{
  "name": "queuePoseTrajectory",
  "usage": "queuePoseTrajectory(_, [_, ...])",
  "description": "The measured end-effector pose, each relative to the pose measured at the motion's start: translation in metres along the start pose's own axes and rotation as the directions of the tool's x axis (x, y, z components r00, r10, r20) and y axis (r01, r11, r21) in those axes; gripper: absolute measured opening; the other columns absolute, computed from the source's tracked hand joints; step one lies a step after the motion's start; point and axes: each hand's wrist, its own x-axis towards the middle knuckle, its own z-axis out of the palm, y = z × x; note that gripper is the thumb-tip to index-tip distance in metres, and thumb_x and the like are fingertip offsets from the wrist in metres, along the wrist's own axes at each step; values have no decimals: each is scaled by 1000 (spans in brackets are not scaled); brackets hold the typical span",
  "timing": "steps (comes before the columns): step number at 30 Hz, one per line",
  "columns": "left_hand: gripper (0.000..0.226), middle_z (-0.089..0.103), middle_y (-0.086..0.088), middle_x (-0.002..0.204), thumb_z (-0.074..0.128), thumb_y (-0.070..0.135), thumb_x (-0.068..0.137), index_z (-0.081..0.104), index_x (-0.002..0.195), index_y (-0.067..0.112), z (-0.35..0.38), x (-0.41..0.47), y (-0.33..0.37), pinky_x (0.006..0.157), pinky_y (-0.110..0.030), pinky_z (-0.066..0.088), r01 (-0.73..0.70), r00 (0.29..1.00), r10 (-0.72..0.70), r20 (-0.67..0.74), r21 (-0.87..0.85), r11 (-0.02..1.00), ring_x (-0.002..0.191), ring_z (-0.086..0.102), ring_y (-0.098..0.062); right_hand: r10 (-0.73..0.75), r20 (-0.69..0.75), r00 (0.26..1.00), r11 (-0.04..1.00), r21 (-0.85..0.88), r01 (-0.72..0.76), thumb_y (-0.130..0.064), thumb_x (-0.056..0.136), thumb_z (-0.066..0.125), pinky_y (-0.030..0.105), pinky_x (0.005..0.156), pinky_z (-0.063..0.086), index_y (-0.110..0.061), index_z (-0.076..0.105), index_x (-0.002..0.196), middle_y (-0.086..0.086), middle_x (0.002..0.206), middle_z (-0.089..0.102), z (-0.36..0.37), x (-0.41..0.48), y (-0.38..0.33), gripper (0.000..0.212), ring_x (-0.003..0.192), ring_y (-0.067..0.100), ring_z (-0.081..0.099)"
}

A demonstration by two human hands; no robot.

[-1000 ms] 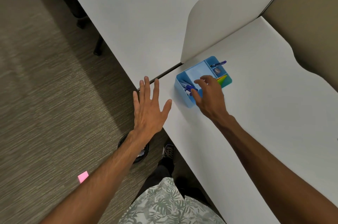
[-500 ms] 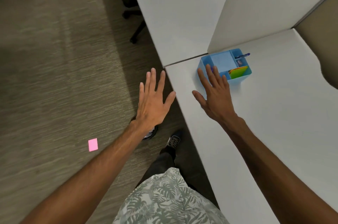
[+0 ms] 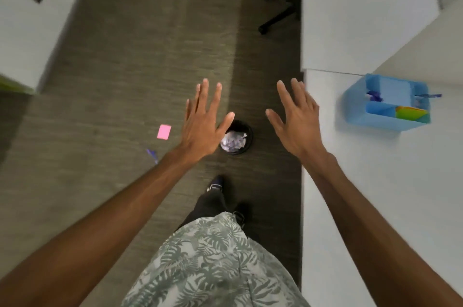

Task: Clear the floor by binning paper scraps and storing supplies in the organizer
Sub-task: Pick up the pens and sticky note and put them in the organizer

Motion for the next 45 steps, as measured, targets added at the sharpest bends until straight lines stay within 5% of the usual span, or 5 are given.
queuePoseTrajectory(11, [82,1,-16,169,35,62,96,7,161,22,-50,-49,-191,122,-58,12,315,939,-308,-153,22,949,156,3,-34,-284,178,942,958,85,273,-39,101,53,52,123,21,-20,24,159,14,168,13,81,57,-158,67,156,32,10])
queuePoseTrajectory(25, [79,0,-18,169,37,58,100,8,162,19,-47,-69,-397,123,-60,12,414,906,-414,-84,-14,910,156,2,-36,-353,335,874,935,94,342,-36,100,55,50,120,22,-16,26,158,17,167,15,245,115,-341,69,155,34,13])
queuePoseTrajectory(36, [77,-1,-19,169,35,56,102,0,162,22,69,-41,-495,124,-54,18,525,851,-526,3,-41,850,155,9,-36,-348,475,808,930,67,361,-34,100,54,50,119,25,-17,24,159,17,166,20,414,161,-354,68,153,35,20])
queuePoseTrajectory(45, [84,8,-21,167,45,56,98,2,161,22,239,-17,-584,120,-55,26,625,780,-617,108,-65,778,152,21,-41,-357,571,739,915,55,400,-32,100,55,52,116,29,-16,26,158,20,163,25,596,196,-304,67,150,36,25])
